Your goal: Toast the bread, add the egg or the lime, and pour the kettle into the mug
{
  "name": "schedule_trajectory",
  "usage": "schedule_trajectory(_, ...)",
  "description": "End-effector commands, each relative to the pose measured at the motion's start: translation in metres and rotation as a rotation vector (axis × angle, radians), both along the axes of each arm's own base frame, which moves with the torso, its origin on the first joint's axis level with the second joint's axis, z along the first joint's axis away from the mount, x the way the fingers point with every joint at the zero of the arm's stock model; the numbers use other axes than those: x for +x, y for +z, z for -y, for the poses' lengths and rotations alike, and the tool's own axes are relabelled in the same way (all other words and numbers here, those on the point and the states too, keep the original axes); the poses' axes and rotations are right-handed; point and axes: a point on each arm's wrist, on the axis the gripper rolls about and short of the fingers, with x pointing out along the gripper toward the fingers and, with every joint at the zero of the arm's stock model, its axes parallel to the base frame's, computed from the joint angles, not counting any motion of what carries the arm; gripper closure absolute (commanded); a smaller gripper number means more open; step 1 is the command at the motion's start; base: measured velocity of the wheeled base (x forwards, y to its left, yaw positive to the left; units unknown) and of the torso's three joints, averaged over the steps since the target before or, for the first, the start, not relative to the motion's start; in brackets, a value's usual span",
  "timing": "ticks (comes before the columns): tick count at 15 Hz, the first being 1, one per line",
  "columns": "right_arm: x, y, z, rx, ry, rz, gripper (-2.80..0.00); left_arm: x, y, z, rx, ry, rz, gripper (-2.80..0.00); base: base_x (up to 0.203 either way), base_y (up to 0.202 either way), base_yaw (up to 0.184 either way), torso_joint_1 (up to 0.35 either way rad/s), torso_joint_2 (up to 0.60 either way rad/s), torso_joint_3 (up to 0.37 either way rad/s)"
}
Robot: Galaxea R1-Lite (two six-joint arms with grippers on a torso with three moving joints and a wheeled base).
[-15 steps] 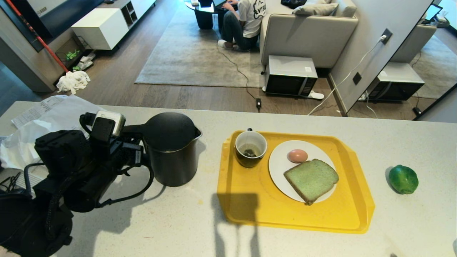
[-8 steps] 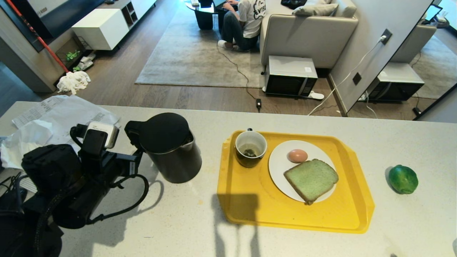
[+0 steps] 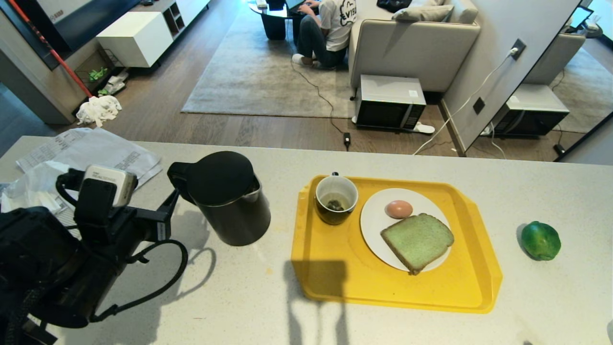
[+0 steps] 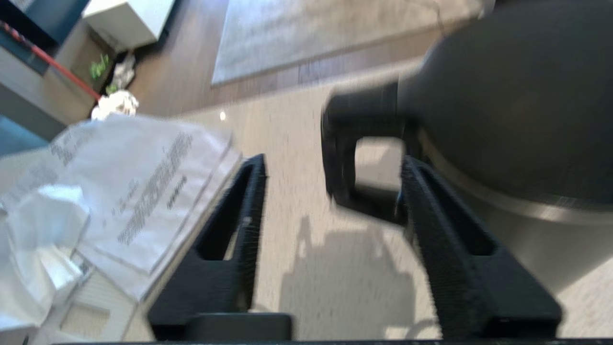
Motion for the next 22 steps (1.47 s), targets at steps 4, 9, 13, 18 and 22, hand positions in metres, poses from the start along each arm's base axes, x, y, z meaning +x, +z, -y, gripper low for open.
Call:
schedule_trajectory(4, 0.000, 0.000, 0.000, 0.000, 0.000, -0.001, 0.00, -0.020, 0.055, 0.001, -0.077, -0.015, 0.235, 0.00, 0.000, 0.000, 0.000, 0.000, 0.00, 0.000)
schedule_trajectory(9, 0.000, 0.000, 0.000, 0.000, 0.000, -0.001, 0.00, -0.057, 0.101, -0.010, -0.119, -0.011, 0.345, 0.00, 0.000, 0.000, 0.000, 0.000, 0.00, 0.000)
schedule_trajectory(13, 0.000, 0.000, 0.000, 0.000, 0.000, -0.001, 0.00, -0.112, 0.133, -0.029, -0.062, -0.044, 0.214, 0.00, 0.000, 0.000, 0.000, 0.000, 0.00, 0.000)
schedule_trajectory(18, 0.000, 0.000, 0.000, 0.000, 0.000, -0.001, 0.00, -0.184, 0.119, -0.052, 0.040, -0.166, -0.065, 0.00, 0.000, 0.000, 0.000, 0.000, 0.00, 0.000)
schedule_trajectory(22, 0.000, 0.000, 0.000, 0.000, 0.000, -0.001, 0.00, -0.206, 0.055, -0.057, 0.050, -0.144, -0.207, 0.00, 0.000, 0.000, 0.000, 0.000, 0.00, 0.000)
